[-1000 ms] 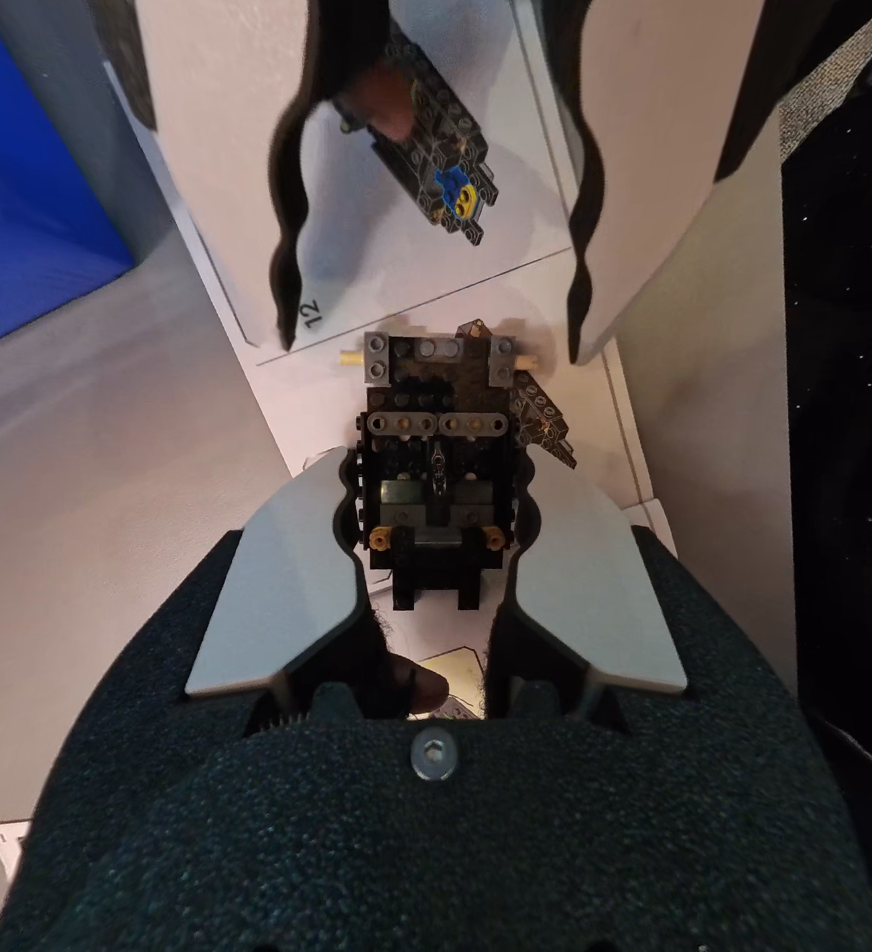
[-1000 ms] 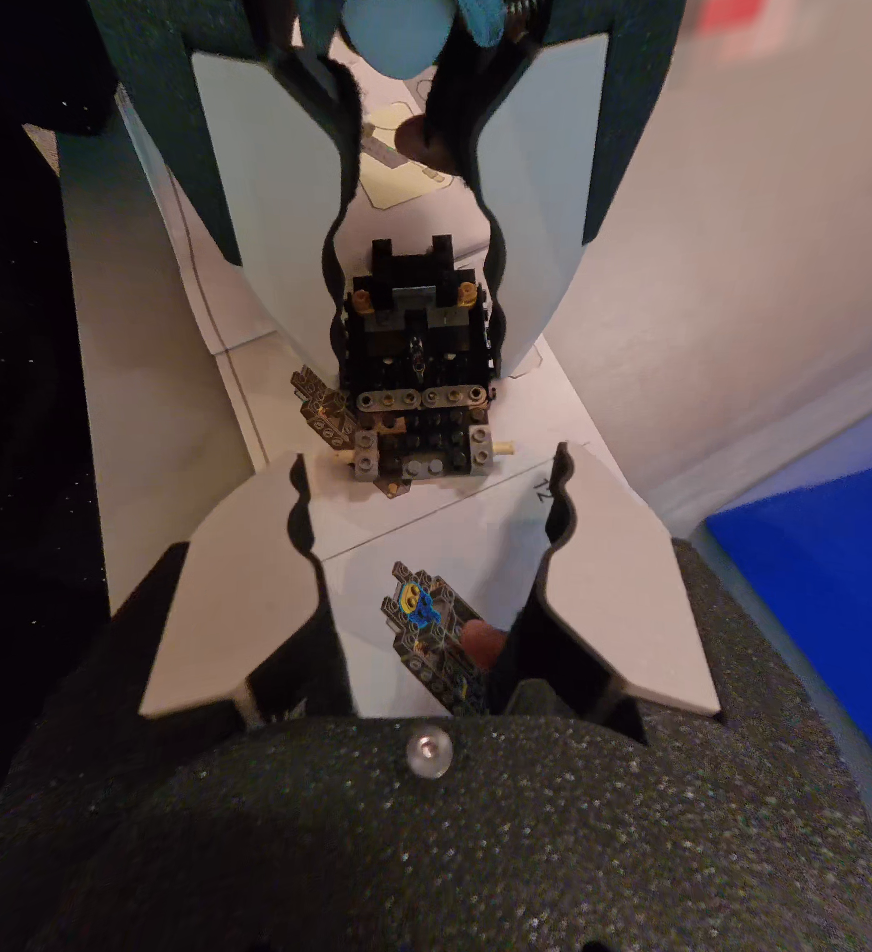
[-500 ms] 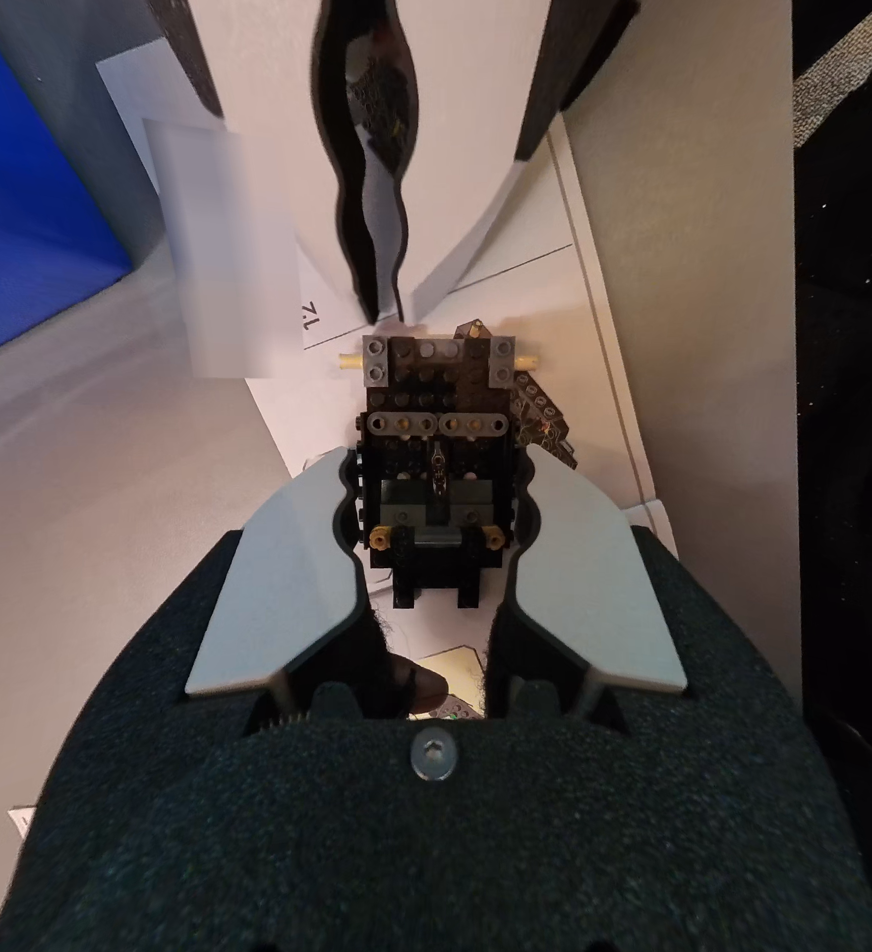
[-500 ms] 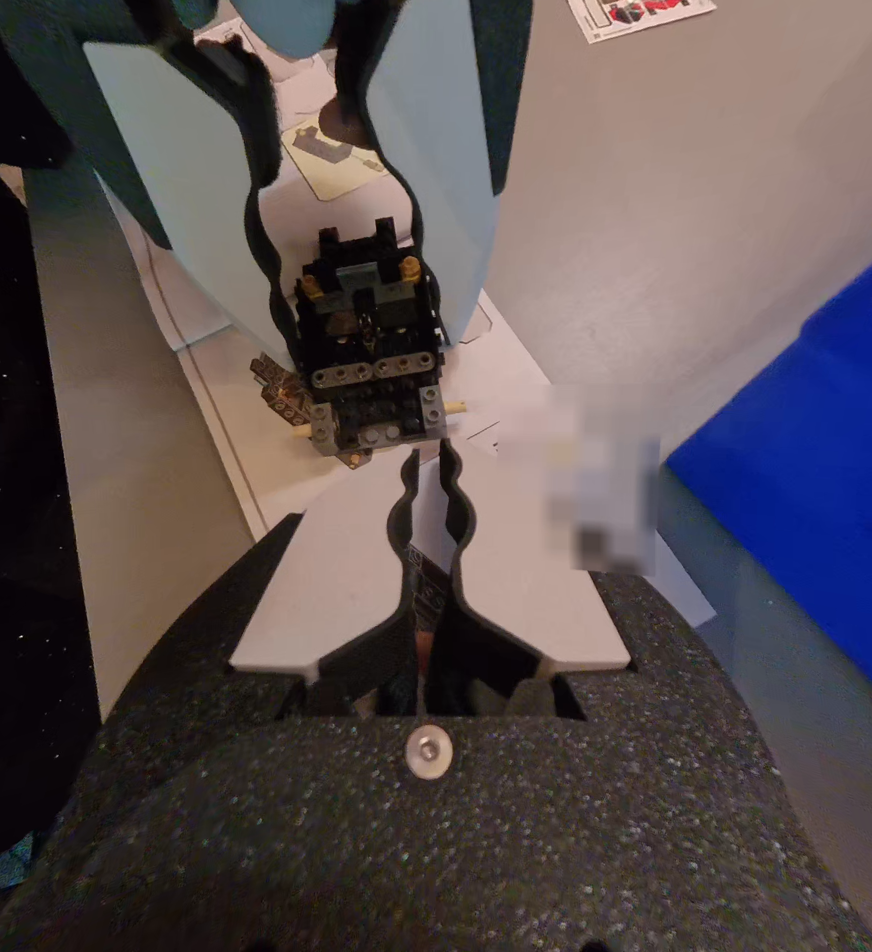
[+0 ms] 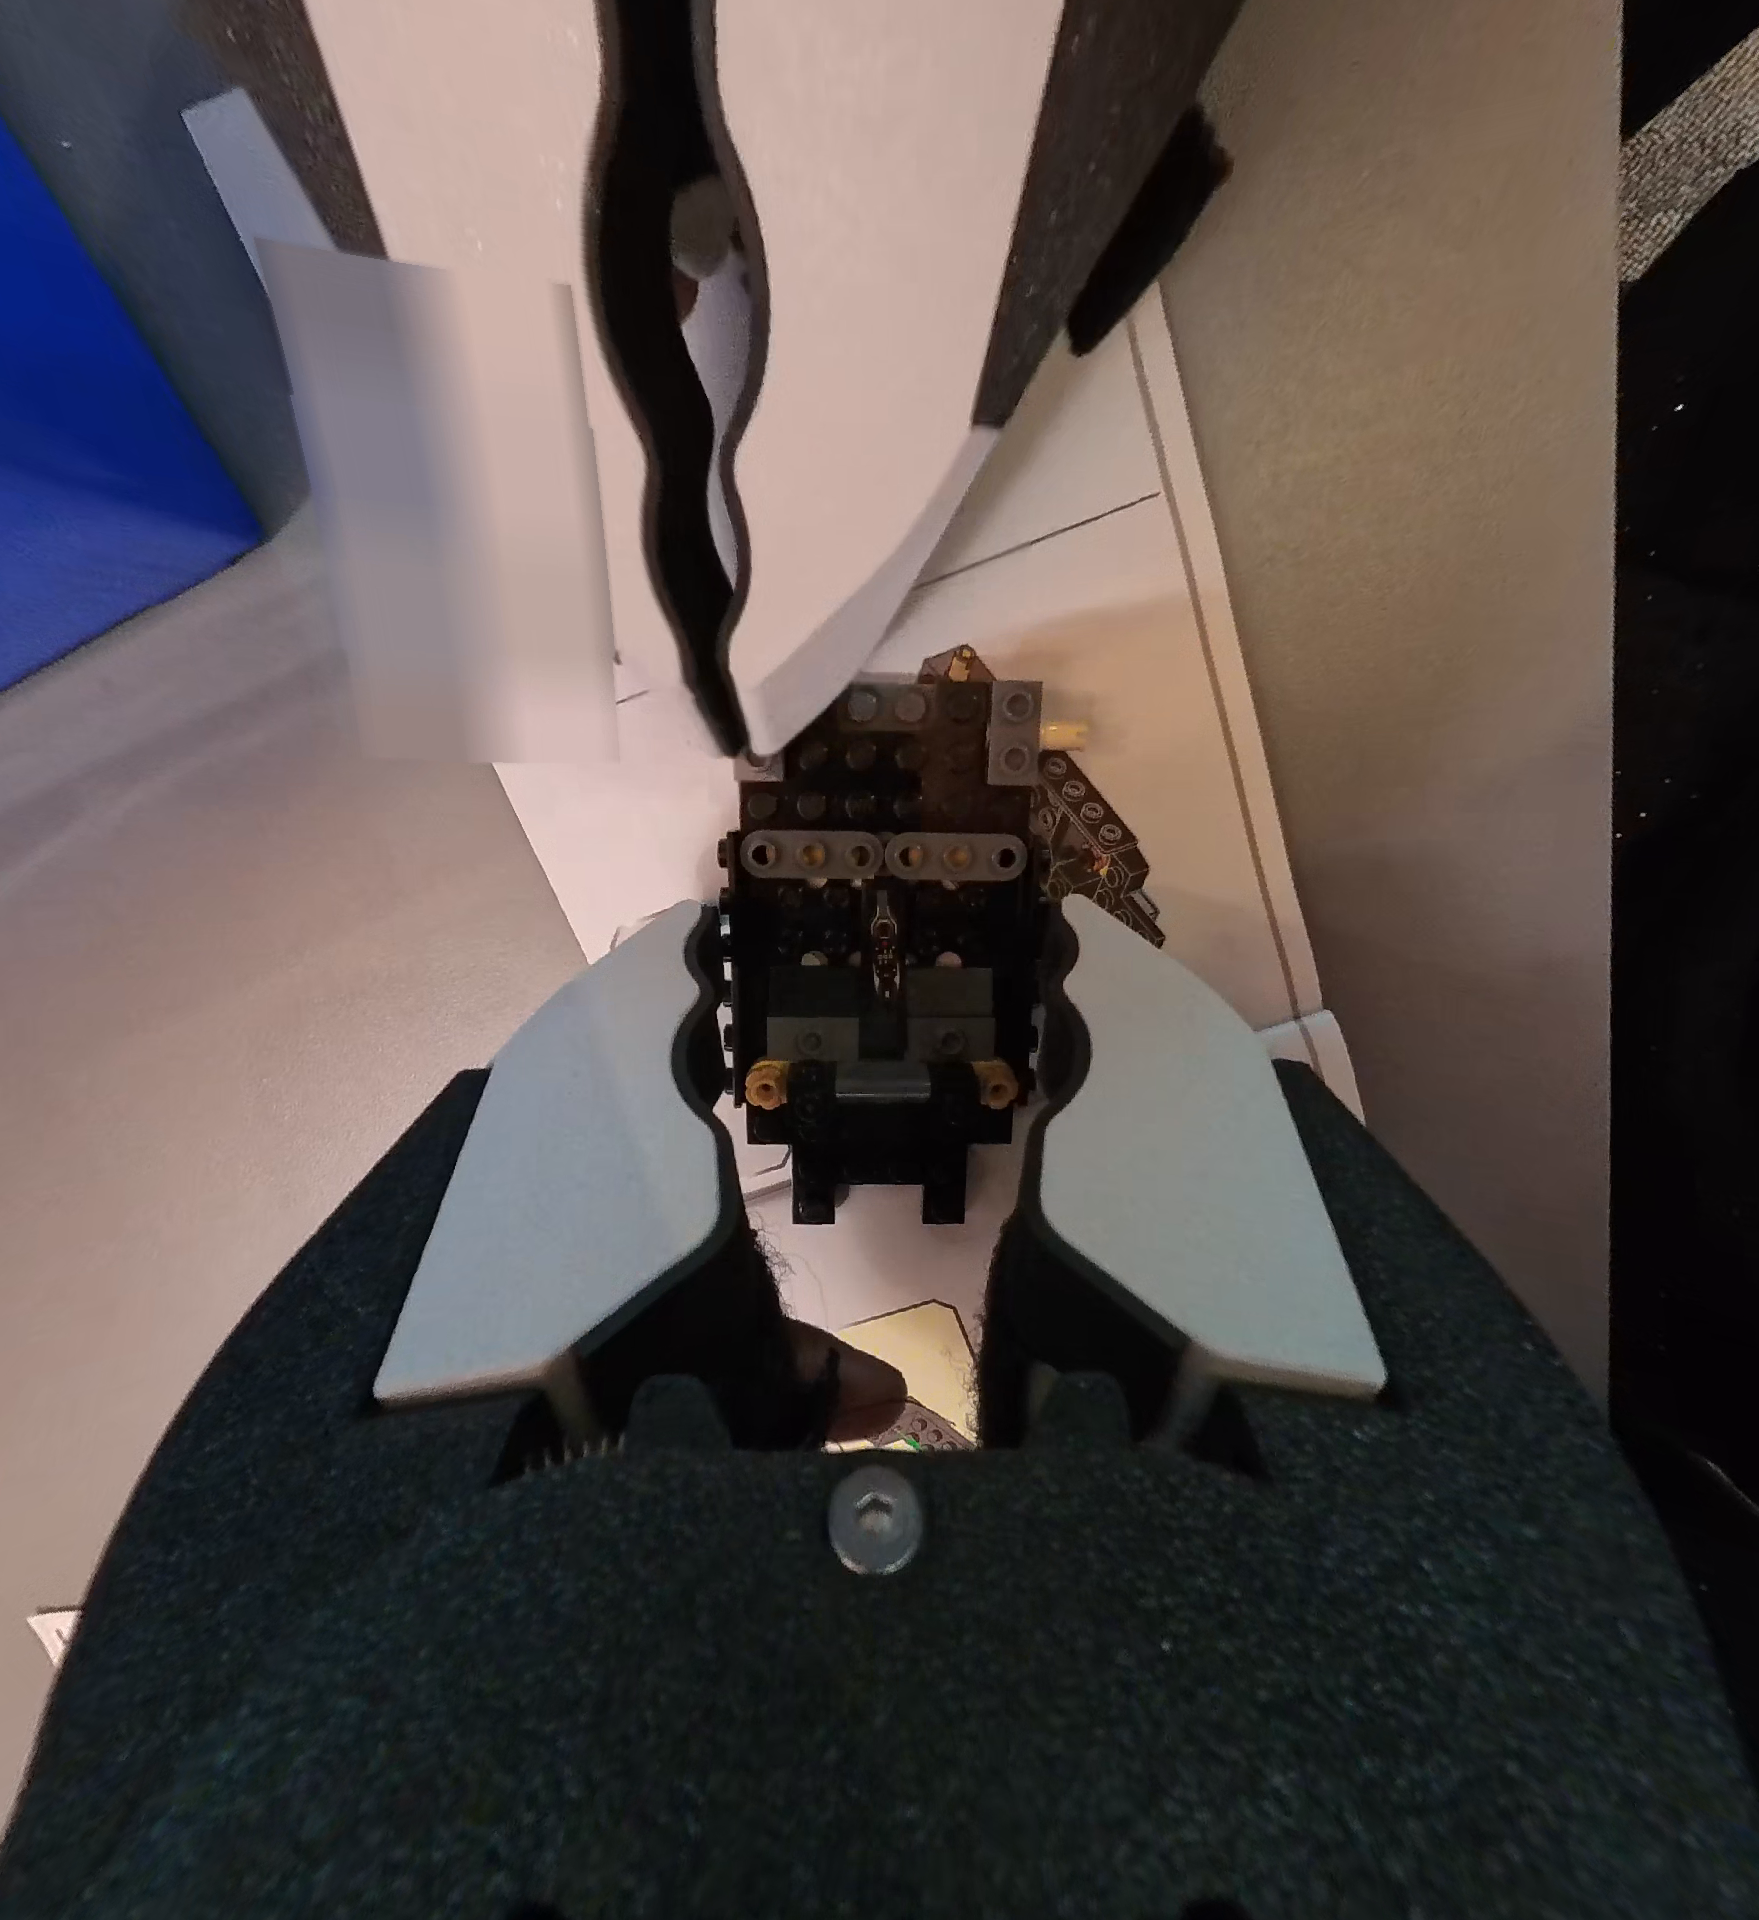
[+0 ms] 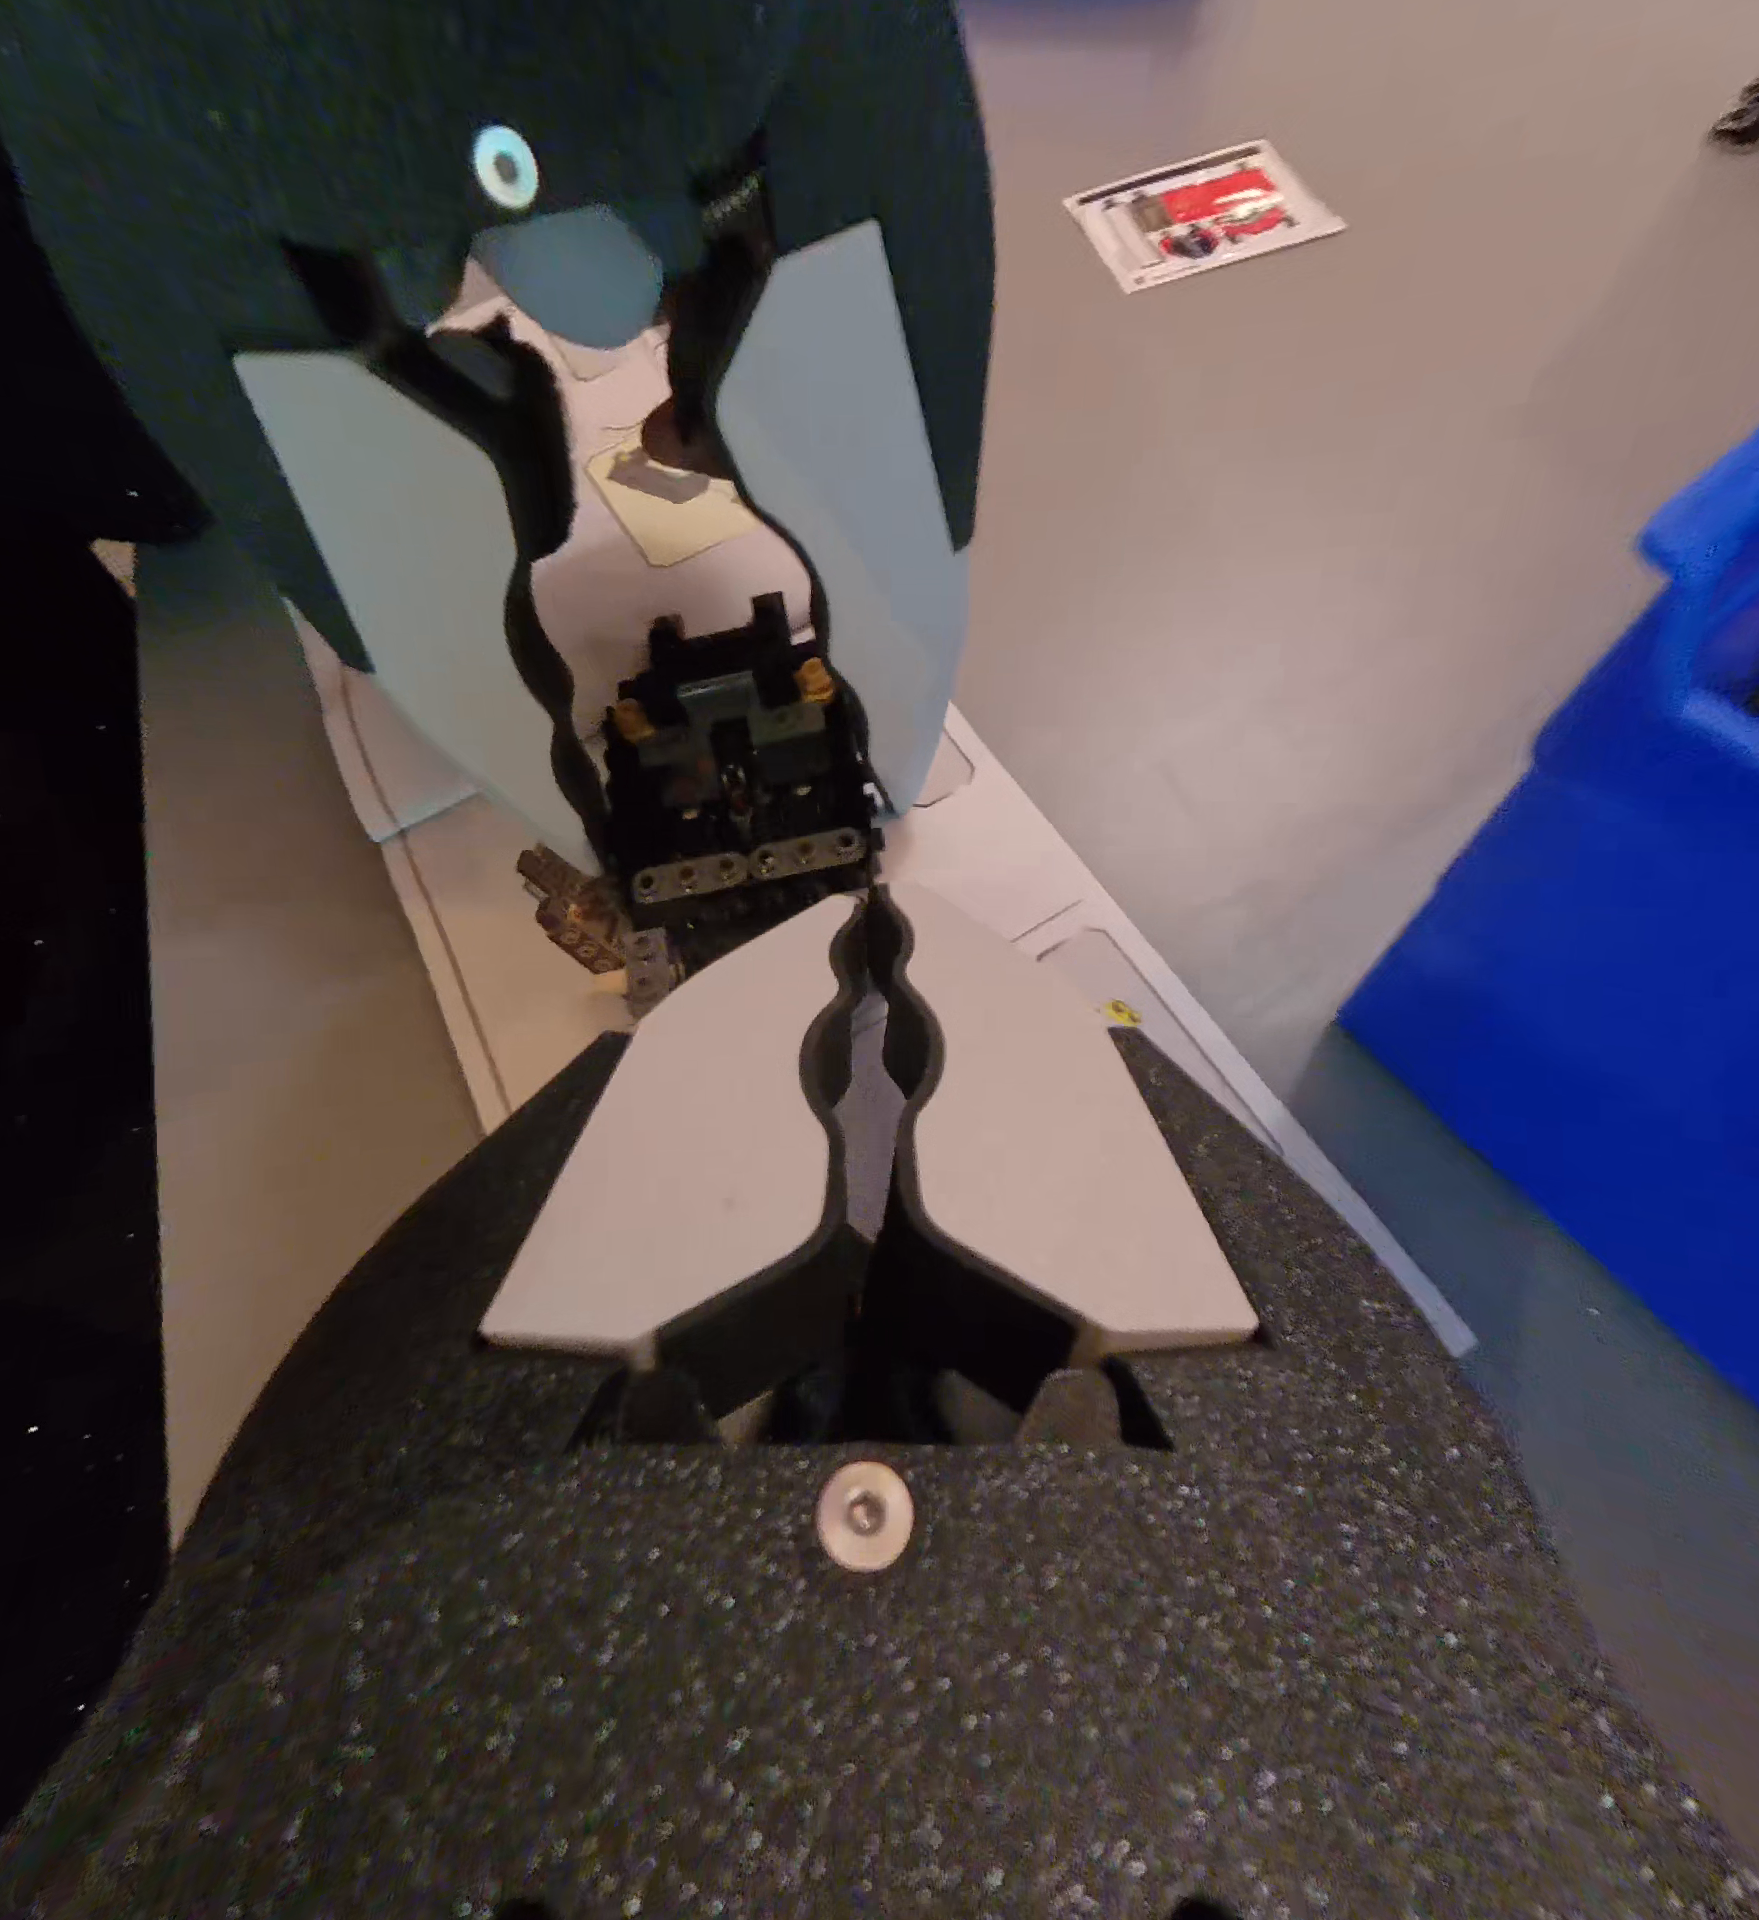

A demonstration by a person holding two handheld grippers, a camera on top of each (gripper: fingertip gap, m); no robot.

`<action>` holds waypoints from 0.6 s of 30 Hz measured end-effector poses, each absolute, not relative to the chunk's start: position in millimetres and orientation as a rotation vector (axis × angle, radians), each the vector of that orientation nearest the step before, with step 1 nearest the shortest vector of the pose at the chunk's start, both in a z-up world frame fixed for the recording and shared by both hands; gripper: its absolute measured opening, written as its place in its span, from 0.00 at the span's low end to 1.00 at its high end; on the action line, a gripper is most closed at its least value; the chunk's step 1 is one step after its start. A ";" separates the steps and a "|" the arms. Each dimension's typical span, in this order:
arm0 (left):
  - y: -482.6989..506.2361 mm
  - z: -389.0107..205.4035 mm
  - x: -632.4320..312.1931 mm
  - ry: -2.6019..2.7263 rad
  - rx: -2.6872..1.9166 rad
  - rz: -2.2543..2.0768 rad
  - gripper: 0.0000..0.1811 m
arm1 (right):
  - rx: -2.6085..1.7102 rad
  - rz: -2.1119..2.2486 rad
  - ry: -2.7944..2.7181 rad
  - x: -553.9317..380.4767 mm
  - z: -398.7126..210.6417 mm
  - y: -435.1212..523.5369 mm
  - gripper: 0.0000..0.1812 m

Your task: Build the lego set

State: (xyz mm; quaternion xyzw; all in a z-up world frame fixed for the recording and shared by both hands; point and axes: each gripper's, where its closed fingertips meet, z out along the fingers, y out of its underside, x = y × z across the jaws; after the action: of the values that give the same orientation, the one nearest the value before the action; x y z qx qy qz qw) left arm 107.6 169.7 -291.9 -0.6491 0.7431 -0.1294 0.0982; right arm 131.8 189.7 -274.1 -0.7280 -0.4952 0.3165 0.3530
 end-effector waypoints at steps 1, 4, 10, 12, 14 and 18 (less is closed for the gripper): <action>169.7 -291.9 107.6 2.201 -1.921 -0.380 0.32 | -1.887 0.822 -1.281 131.7 -274.3 189.4 0.00; 169.7 -292.0 107.6 2.207 -1.925 -0.369 0.32 | -1.907 0.819 -1.290 131.5 -275.2 188.1 0.00; 169.8 -292.0 107.6 2.205 -1.928 -0.371 0.32 | -1.820 0.790 -1.332 130.2 -272.4 185.0 0.00; 169.7 -292.0 107.7 2.202 -1.927 -0.374 0.32 | -1.764 0.809 -1.350 128.1 -267.4 178.4 0.00; 169.7 -292.0 107.7 2.205 -1.926 -0.371 0.32 | -1.793 0.769 -1.370 129.0 -273.2 178.1 0.00; 169.7 -292.1 107.6 2.210 -1.928 -0.360 0.32 | -1.822 0.723 -1.387 127.7 -278.4 179.7 0.00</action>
State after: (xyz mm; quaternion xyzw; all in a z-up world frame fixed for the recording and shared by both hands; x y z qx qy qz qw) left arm 107.6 169.7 -292.1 -0.6496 0.7447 -0.1215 0.0933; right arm 127.7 179.7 -278.4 -0.7073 -0.5384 0.2806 0.3621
